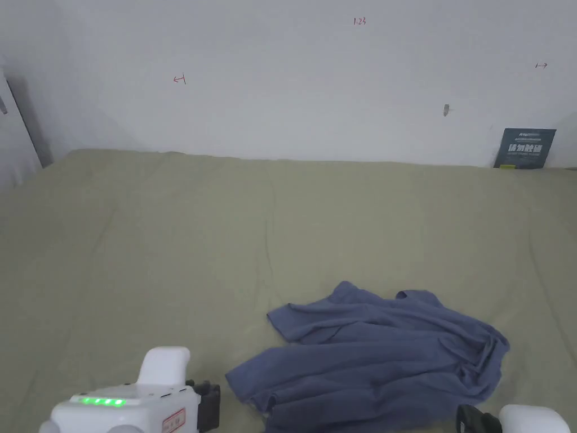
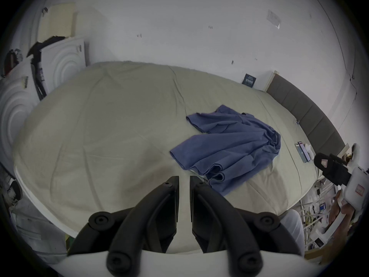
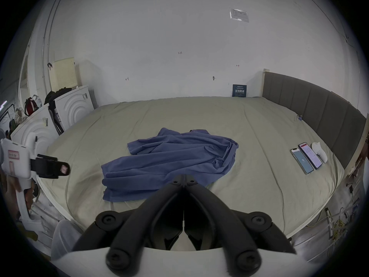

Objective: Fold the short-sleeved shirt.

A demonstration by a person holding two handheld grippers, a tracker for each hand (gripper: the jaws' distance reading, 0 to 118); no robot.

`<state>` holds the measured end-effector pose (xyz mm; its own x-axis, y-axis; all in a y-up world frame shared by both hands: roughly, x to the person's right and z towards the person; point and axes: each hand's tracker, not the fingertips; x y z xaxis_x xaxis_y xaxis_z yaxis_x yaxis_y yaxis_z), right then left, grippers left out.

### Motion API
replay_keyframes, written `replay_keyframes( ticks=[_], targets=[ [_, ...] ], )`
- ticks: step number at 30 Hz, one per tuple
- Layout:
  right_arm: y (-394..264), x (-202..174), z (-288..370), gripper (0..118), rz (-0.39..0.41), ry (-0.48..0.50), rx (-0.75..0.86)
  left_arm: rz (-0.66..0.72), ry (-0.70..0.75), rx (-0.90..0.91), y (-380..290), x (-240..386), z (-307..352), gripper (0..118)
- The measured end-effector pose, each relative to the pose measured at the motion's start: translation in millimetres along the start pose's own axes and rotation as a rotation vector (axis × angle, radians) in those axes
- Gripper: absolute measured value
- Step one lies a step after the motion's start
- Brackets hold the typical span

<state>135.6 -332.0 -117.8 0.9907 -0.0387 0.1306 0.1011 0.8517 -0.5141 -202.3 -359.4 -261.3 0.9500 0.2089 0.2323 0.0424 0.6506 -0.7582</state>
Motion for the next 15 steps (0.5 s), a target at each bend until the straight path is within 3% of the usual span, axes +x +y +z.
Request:
replay_keyframes(
  ticks=[1,2,3,12,15],
  targets=[
    [-1,0,-2,0,0.000,0.002,-0.005,-0.017,-0.005,-0.027,7,-1,-15,30],
    [-1,1,-4,0,0.000,0.003,-0.010,-0.033,0.022,-0.073,15,-2,-33,88],
    [-2,1,-7,0,0.001,0.002,-0.019,-0.035,0.040,-0.109,21,-3,-50,118],
    [-9,11,-31,0,-0.009,-0.017,-0.077,-0.113,0.089,-0.155,51,16,-129,114],
    [-12,12,-37,0,-0.008,-0.021,-0.100,-0.197,0.118,-0.205,40,24,-143,101]
  ],
)
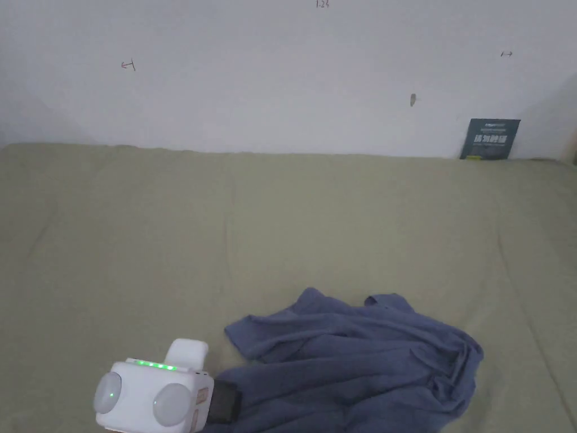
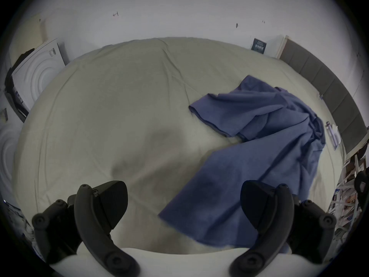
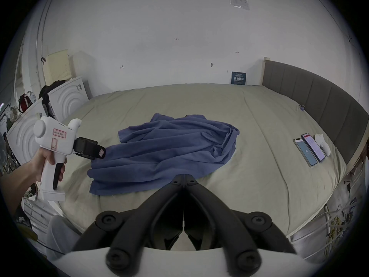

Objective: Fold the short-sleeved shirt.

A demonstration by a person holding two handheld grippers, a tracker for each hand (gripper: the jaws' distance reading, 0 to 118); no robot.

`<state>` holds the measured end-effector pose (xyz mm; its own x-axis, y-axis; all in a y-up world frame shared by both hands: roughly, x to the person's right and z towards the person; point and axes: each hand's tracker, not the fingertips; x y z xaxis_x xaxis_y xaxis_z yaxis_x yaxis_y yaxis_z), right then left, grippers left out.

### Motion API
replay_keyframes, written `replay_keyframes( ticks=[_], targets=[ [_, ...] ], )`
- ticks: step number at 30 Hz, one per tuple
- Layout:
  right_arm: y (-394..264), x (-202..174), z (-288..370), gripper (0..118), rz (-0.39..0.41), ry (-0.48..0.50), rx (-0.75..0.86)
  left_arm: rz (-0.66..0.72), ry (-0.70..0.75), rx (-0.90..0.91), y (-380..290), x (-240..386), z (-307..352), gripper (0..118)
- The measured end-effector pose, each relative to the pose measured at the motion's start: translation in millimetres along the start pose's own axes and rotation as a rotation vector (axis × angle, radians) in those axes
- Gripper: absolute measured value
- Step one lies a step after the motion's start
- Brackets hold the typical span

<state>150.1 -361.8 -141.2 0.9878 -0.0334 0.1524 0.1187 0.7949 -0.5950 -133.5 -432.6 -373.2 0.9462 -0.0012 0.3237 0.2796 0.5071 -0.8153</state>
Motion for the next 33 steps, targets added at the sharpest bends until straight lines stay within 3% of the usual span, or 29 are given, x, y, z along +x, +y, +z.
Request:
replay_keyframes(
  ticks=[2,4,6,15,23,33],
  targets=[
    [-1,1,-2,0,-0.002,0.000,-0.008,-0.013,-0.013,-0.016,-12,11,4,92],
    [-2,1,-3,0,-0.005,0.001,-0.015,-0.031,0.014,0.025,-18,17,17,68],
    [-2,0,-3,0,-0.006,0.006,-0.019,-0.014,0.009,0.032,-19,25,32,5],
    [12,-2,-7,0,0.003,0.006,-0.004,0.049,-0.061,0.032,-31,10,42,4],
    [77,5,-75,0,0.035,-0.009,0.004,0.085,-0.101,0.023,-33,-9,12,4],
    [182,-18,-209,0,0.272,0.113,-0.106,0.084,-0.119,0.024,-34,-7,11,4]
  ],
)
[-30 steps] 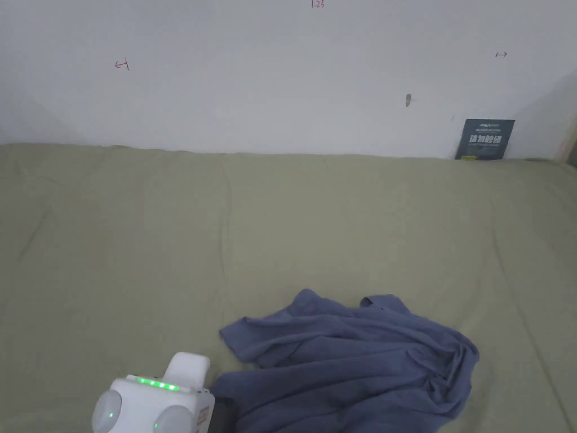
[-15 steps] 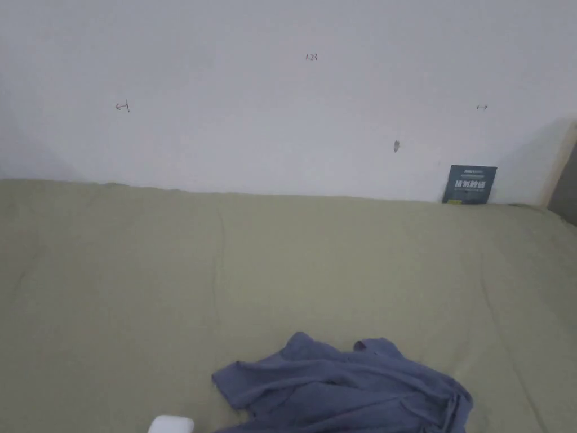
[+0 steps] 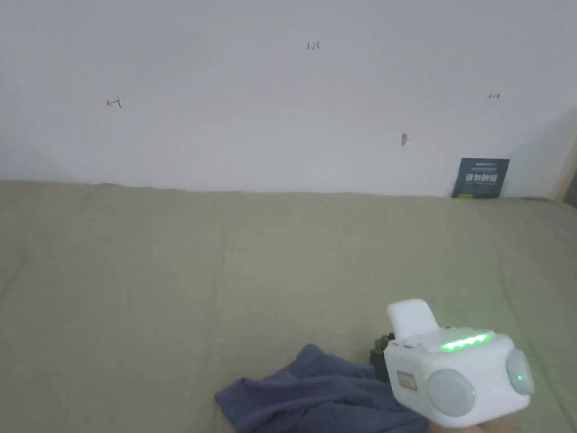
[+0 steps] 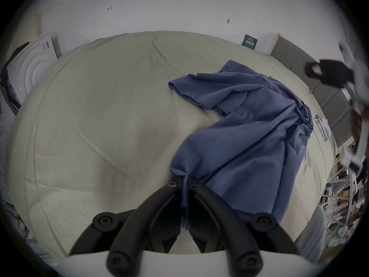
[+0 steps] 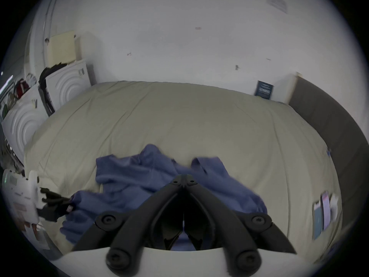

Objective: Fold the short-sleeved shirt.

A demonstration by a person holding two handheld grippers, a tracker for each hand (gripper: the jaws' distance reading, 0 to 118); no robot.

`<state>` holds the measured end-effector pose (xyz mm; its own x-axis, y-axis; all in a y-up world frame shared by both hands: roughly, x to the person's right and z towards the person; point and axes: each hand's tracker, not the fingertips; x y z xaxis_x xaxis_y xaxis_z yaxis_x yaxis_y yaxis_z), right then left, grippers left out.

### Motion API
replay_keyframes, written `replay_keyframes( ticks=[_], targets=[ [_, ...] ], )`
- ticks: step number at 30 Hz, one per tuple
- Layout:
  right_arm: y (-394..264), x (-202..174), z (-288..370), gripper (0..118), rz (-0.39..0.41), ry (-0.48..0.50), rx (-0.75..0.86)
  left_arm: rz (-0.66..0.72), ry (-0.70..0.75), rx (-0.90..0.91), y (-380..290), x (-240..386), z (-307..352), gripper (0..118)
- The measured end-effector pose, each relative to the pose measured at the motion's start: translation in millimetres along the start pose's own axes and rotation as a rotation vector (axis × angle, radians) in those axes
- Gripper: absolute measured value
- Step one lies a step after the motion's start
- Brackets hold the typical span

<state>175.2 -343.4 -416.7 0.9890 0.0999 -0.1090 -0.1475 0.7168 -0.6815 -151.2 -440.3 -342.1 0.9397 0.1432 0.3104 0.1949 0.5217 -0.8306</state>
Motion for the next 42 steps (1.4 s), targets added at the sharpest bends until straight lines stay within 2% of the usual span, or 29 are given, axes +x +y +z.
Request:
replay_keyframes(
  ticks=[2,3,5,6,8,9,10,13,15,16,17,18,19,20,21,23,25,32,37,42],
  targets=[
    [14,2,-27,0,-0.004,0.024,-0.024,0.000,-0.004,0.000,-1,0,-1,4],
    [20,3,-42,4,0.008,0.034,-0.039,0.000,-0.007,0.000,-1,-1,-2,4],
    [31,2,-68,29,0.011,0.064,-0.110,0.001,-0.013,0.000,-1,0,-1,4],
    [34,3,-80,29,0.003,0.088,-0.146,0.007,-0.017,0.000,-1,0,-1,4],
    [34,2,-107,118,-0.011,0.138,-0.242,0.013,-0.024,0.000,0,0,-1,4],
    [32,-2,-112,116,-0.008,0.156,-0.178,0.013,-0.026,0.000,0,0,-1,4],
    [32,-5,-120,115,-0.004,0.130,-0.256,0.015,-0.027,0.000,0,0,-1,4],
    [27,-18,-135,115,0.045,0.143,-0.295,0.008,-0.030,-0.001,0,2,0,4],
    [25,-20,-146,112,0.083,0.102,-0.322,0.007,-0.032,-0.005,1,2,0,4],
    [23,-23,-148,100,0.111,0.119,-0.354,0.006,-0.033,-0.008,1,2,0,4],
    [19,-25,-148,68,0.128,0.136,-0.368,0.008,-0.033,-0.010,2,3,0,4],
    [17,-29,-141,61,0.126,0.141,-0.339,0.008,-0.032,-0.013,2,3,0,4],
    [18,-31,-132,26,0.144,0.093,-0.293,0.007,-0.031,-0.016,2,4,-1,4],
    [18,-30,-126,7,0.139,0.102,-0.292,0.009,-0.030,-0.017,2,4,-1,4],
    [16,-27,-118,7,0.134,0.065,-0.266,0.011,-0.028,-0.019,3,4,-1,4],
    [17,-12,-103,7,0.096,0.108,-0.288,0.009,-0.021,-0.023,4,6,0,4],
    [18,3,-76,7,0.084,0.070,-0.232,0.004,-0.009,-0.028,6,9,4,4],
    [30,101,53,7,-0.083,-0.026,-0.077,0.046,0.045,0.032,23,2,47,4],
    [34,157,153,7,-0.173,-0.108,0.050,0.043,0.112,0.208,64,-6,116,4],
    [34,171,233,7,-0.199,-0.160,0.144,0.030,0.176,0.350,94,-2,196,4]
  ],
)
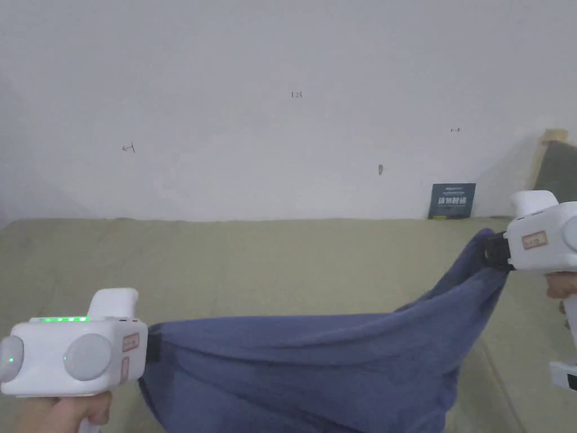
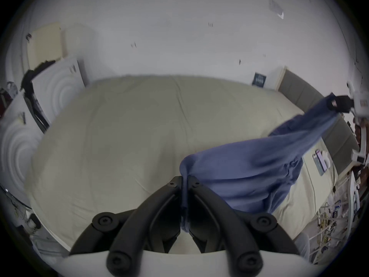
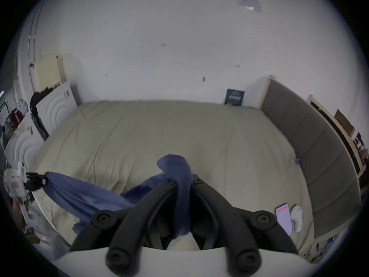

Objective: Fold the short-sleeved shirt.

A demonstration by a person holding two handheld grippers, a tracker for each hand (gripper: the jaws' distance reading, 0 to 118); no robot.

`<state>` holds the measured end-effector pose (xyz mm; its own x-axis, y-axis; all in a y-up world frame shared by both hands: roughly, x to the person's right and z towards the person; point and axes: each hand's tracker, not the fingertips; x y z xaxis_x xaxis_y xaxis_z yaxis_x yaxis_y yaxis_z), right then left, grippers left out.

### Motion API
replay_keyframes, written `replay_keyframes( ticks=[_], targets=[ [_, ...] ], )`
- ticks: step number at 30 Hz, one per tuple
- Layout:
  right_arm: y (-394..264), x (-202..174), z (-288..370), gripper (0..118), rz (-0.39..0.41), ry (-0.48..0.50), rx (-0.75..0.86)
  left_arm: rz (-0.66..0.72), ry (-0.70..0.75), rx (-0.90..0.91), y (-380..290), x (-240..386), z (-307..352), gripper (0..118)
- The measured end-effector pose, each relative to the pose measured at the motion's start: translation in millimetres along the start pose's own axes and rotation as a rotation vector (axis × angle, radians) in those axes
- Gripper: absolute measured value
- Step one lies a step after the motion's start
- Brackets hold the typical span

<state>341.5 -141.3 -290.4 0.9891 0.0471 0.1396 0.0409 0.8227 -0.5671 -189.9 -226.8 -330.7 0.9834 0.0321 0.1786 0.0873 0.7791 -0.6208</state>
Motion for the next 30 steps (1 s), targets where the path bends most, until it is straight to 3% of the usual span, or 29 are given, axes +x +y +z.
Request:
replay_keyframes(
  ticks=[5,13,18,30],
  targets=[
    [14,14,53,7,-0.075,0.015,0.080,-0.005,0.042,0.096,42,-9,53,4],
    [39,2,97,7,-0.048,0.010,0.169,-0.022,0.087,0.218,85,-7,107,4],
    [56,-2,104,7,-0.071,0.017,0.200,-0.008,0.105,0.246,111,-14,113,4],
    [115,-26,86,7,-0.036,-0.031,0.268,0.008,0.198,0.295,183,-21,92,4]
  ],
)
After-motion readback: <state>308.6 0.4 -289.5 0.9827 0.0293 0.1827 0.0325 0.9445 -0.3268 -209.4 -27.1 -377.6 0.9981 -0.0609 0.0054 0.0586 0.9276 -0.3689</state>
